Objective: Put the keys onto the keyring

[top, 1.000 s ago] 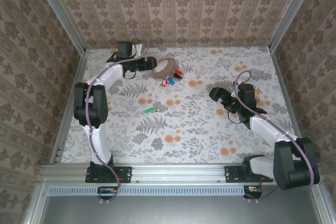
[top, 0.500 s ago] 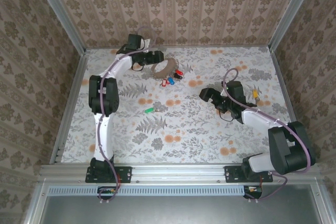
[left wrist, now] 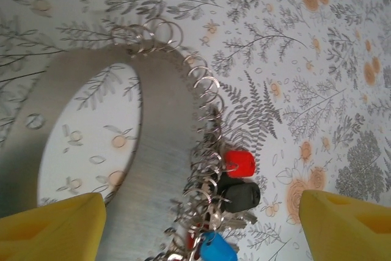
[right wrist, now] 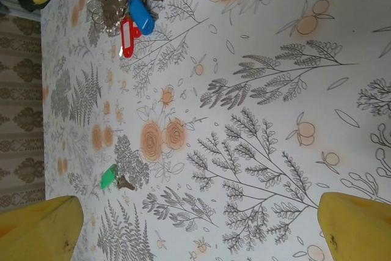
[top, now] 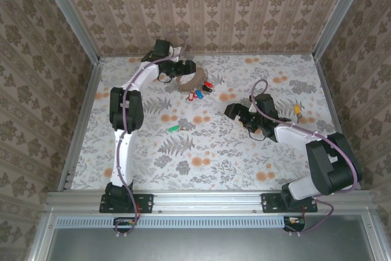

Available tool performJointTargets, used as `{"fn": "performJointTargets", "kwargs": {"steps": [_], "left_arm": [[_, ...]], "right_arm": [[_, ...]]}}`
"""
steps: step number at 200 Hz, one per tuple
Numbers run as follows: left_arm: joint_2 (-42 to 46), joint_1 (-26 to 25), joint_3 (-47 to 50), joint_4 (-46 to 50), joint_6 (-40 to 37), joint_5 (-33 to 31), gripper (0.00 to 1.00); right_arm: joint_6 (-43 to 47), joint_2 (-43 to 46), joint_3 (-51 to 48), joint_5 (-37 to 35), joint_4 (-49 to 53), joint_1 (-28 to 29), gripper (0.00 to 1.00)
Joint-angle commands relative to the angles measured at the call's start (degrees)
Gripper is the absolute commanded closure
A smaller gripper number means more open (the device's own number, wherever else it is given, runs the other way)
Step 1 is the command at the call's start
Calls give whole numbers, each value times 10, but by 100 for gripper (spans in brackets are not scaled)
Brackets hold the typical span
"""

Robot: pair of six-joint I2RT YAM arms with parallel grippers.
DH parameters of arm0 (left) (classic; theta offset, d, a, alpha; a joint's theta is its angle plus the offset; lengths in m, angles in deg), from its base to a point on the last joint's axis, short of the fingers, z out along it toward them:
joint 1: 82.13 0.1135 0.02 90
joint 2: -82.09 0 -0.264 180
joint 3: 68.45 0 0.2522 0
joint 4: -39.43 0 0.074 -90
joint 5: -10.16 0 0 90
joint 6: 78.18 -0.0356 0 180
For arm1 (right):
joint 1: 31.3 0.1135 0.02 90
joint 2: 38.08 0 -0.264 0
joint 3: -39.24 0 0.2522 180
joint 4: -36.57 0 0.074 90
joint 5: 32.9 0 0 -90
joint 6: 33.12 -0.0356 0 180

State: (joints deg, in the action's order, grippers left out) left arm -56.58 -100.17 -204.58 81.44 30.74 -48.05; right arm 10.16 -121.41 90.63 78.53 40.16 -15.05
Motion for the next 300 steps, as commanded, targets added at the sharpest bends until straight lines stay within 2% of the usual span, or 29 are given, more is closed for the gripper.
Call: {"fn": "performJointTargets", "kwargs": {"steps": [1, 68, 137, 210, 239, 260, 264, 300], "left_arm": [[-31, -9, -39, 27, 5, 11, 18], [-76, -16, -87, 16, 46, -20, 18], [-74, -29, -38, 30, 43, -14, 18], [-23, -48, 72, 20, 24, -11, 18], [18, -65, 155, -26, 44, 14, 20], [47, -77, 206, -46, 60, 25, 22], [52, -96, 216, -53, 65, 27, 22], [112, -146, 325, -122, 125, 22, 22]], "right_arm": [[-7, 0, 17, -1, -6, 5, 0], [-11, 14, 14, -13, 2, 7, 0], [-17, 22, 1, -23, 5, 7, 0], [-19, 33, -2, -37, 16, 8, 0], [-25, 33, -8, -49, 19, 7, 0], [-43, 55, -8, -109, 63, 8, 0], [-45, 59, -9, -119, 69, 7, 0], [-55, 106, -33, -194, 92, 7, 0]]}}
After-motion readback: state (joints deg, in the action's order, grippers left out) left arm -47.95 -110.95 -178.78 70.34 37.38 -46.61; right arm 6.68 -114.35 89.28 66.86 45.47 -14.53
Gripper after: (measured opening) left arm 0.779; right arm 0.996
